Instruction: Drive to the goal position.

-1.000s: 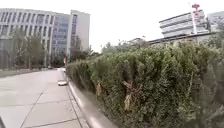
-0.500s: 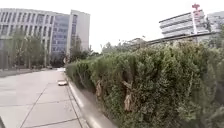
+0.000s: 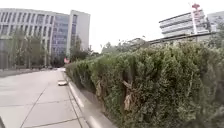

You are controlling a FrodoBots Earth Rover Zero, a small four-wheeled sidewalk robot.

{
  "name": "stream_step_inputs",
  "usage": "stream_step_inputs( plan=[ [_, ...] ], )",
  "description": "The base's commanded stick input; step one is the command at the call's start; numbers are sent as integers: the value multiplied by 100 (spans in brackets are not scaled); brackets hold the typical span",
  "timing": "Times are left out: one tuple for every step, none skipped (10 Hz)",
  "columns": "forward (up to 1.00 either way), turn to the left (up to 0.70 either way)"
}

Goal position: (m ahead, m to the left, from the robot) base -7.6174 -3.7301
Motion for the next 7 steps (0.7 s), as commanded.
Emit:
stream_step_inputs(
  plan=[
    [5,0],
    [5,0],
    [5,0],
    [5,0],
    [5,0],
    [5,0],
    [5,0]
  ],
)
